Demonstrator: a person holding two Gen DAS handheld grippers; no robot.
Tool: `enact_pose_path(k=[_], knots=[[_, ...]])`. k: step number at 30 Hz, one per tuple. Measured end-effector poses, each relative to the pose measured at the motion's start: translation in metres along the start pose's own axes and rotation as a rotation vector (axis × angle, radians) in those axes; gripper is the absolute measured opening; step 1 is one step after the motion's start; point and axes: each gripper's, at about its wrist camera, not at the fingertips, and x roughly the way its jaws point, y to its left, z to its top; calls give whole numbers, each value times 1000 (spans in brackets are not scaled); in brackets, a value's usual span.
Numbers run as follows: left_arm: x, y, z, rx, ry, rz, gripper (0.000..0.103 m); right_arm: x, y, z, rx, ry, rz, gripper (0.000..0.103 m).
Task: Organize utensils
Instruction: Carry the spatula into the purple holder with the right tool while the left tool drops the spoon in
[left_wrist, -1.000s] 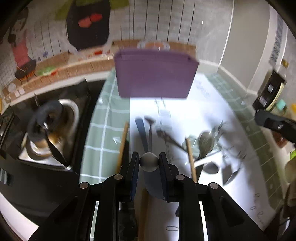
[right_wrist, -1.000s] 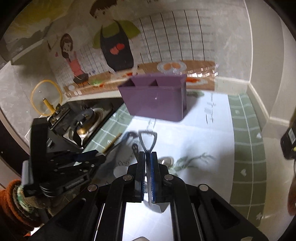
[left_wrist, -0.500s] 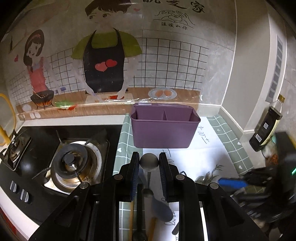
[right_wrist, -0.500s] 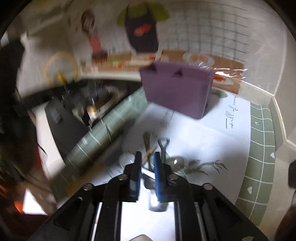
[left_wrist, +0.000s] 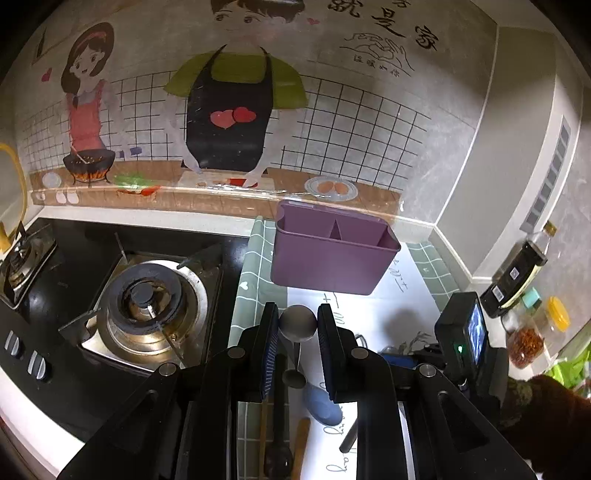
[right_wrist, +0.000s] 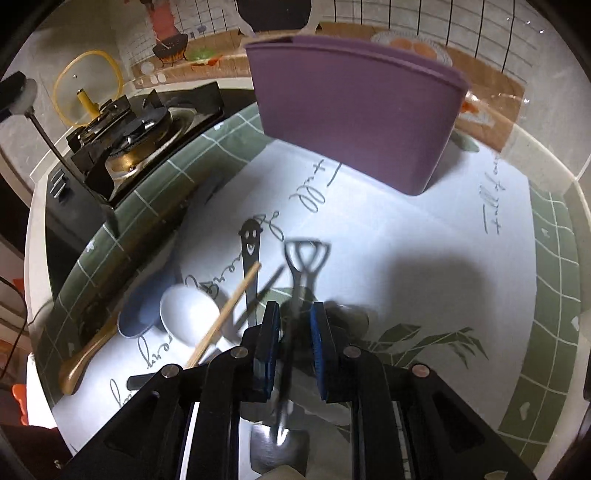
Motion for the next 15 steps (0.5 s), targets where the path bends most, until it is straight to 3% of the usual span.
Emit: enact_pose_path(k=[5,11,15], knots=[[-2,1,-4,-17,5,-13,22,-8,8,-6,-21,-24,-18,5],[-21,-7,5,-15,-54,-27,22,-76,-1,-8,56,-199,31,5],[-39,-12,40,-24,-108,-89,22,-134,-10,5,105,-353,61,2]])
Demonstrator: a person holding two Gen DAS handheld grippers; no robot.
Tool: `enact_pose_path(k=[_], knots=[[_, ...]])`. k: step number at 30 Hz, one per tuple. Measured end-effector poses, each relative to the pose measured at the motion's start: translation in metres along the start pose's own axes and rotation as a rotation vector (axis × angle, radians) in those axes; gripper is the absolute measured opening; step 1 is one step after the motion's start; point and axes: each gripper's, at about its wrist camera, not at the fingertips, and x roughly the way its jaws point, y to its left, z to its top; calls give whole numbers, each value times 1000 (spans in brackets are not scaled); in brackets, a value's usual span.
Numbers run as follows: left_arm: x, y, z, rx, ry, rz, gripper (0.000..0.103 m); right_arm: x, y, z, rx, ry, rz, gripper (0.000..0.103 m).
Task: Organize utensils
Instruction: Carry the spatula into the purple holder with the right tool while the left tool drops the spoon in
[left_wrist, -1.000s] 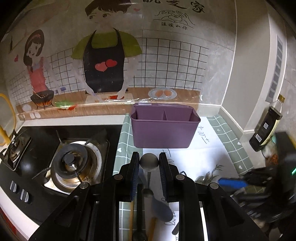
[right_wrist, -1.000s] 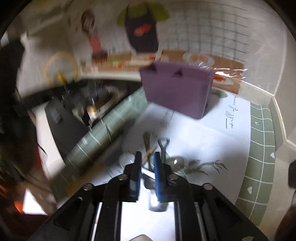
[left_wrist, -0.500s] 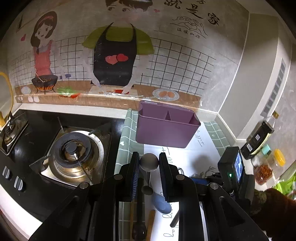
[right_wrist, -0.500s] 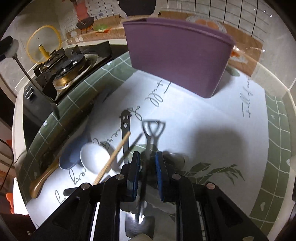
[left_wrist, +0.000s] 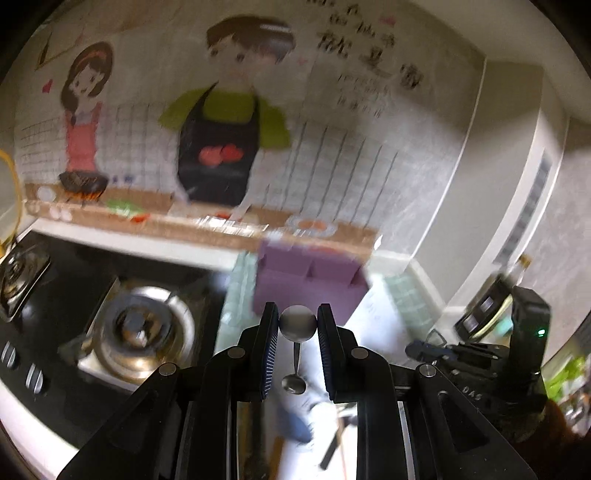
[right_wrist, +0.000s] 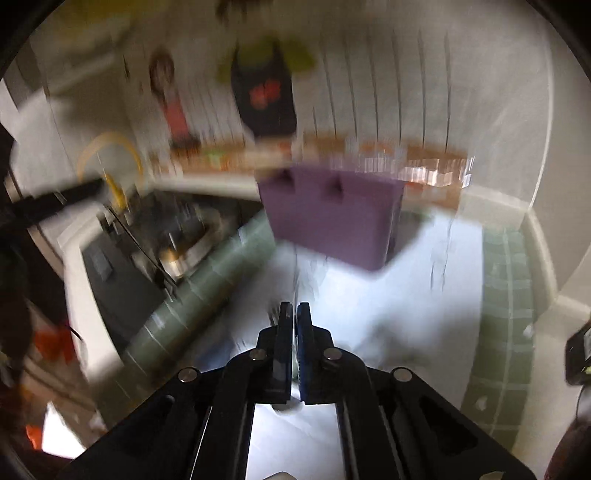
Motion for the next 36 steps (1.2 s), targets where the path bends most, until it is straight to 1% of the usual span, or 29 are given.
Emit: enact_pose_path(k=[1,3,5,7,9,11,12,13,15,16,17,19,22,24,25,27,28,31,34,36], knots=[[-3,-3,17,3,-18,-20,22,-19,3,19,-12,-68,1,2],[-7,-9,49,13,-53,-46,22,-40,9,49,-41,-147,-6,2],[-7,-15,81,22,-88,-75,22,-64,14,90,-63,-233,-7,2],[-1,-19,107,31,-118,-83,22,-78,17,127,-76,-305,-30,2],[10,-18,124,30,-127,-79,22,-82,15,152,-62,-325,-26,2],[24,-13,133,5,-119,-73,22,-77,9,164,-55,-307,-3,2],[30,-8,133,-16,-101,-88,22,-72,7,167,-56,-288,-9,2],[36,-5,130,-20,-86,-98,22,-69,5,166,-56,-272,-12,5],[45,-2,122,-12,-66,-88,22,-51,-1,152,-70,-175,47,7],[49,1,117,-10,-57,-79,22,-36,-4,140,-75,-102,94,9],[53,4,112,-15,-42,-78,22,-27,-5,128,-77,-63,109,17],[58,10,99,-35,-18,-79,22,-6,-6,106,-90,5,102,24],[62,19,81,-53,17,-63,22,39,-8,69,-109,128,102,24],[61,23,71,-55,34,-48,22,62,-9,51,-108,186,112,24],[60,25,65,-58,41,-38,22,81,-8,41,-116,229,119,24],[58,30,55,-64,54,-25,22,98,-7,25,-137,271,97,24],[56,32,49,-66,61,-15,22,112,-7,18,-148,304,89,24],[50,38,35,-56,74,14,22,131,-12,0,-151,353,86,24],[47,47,24,-71,90,26,22,146,-18,-9,-138,385,69,24],[48,54,18,-90,102,32,22,153,-18,-12,-142,390,56,24]])
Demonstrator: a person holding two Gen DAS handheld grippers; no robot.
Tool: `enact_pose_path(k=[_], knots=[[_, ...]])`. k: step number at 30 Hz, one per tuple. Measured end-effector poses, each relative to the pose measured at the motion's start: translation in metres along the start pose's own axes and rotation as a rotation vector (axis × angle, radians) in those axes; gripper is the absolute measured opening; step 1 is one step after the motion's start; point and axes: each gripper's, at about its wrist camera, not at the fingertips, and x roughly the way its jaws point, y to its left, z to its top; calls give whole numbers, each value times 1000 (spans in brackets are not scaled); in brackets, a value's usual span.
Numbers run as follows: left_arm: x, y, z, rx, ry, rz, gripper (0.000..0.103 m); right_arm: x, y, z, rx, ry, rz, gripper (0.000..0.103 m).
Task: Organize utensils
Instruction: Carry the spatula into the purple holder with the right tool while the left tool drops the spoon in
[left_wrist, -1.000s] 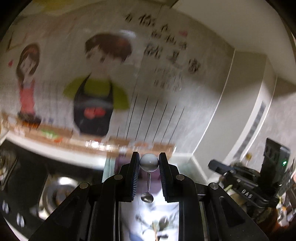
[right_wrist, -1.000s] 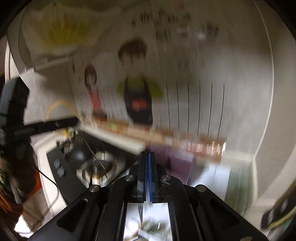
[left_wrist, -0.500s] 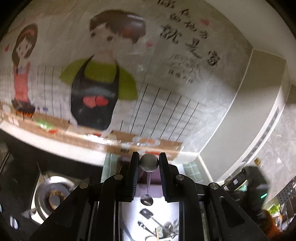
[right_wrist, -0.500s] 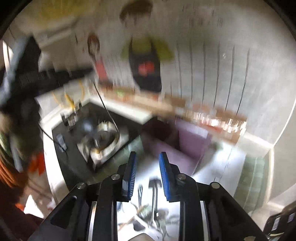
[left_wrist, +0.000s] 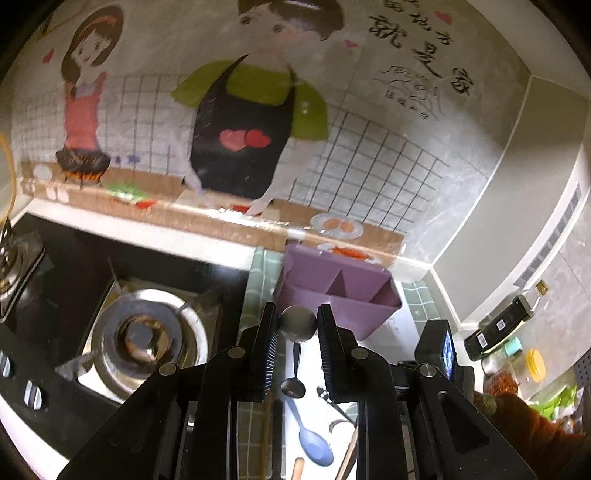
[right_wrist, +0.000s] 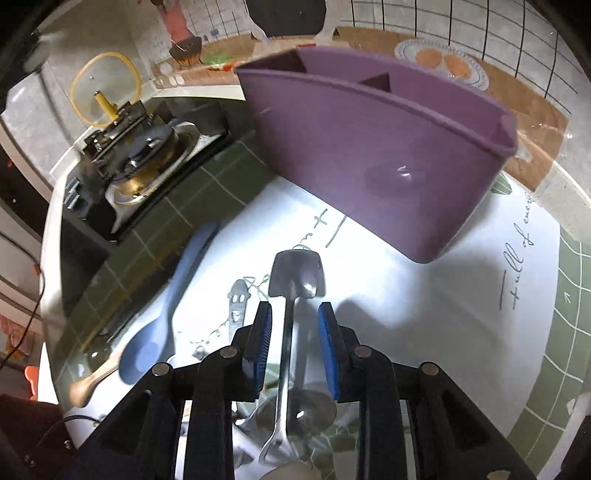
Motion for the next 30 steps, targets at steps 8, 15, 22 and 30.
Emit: enact_pose_path(k=[8,15,22,30], knots=[[3,17,-7,-29,28,20,22,21,19,8,-81,-13,-87,37],[6,13,-14,-12,52,15,22,21,17,14,-39,-19,-118,30],[10,-6,-17,20,62,-4,22,-68,18,0,42,-237,-108,30],[2,-46,68,70,-80,-89,22,-222,19,55,89,-671,-109,30]])
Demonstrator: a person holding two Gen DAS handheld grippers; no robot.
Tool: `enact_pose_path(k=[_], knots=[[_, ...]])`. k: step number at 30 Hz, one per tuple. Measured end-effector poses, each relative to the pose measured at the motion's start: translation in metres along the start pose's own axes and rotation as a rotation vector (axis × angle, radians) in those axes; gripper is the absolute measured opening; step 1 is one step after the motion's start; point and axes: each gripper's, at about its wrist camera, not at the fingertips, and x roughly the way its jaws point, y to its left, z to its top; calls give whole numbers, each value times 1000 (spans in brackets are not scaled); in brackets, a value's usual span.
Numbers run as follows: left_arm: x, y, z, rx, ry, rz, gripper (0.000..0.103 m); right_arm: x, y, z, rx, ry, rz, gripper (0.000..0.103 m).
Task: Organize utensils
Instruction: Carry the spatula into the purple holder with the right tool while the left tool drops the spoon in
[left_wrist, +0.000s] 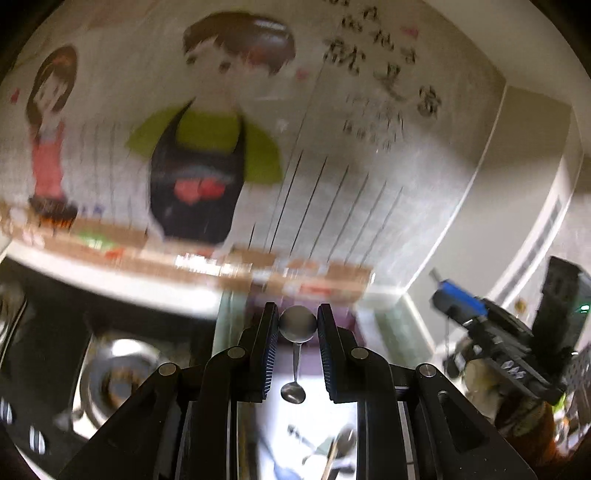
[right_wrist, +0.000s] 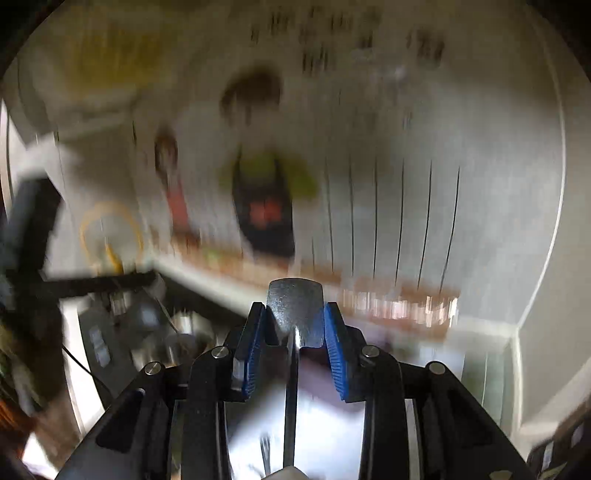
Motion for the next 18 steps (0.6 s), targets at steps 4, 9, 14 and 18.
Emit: enact_pose_path(k=[4,9,14,18], knots=[[33,0,34,-9,-4,-17,22,21,-15,44,11,-118,-36,30],[87,11,42,-19,60,-5,22,92,-55,37,75,-94,-112,30],[129,25,31,-22,137,18,22,143,-77,13,81,-34,-131,30],[151,29,17,-19,181,24,22,163,-76,-3,75,-5,-116,30]])
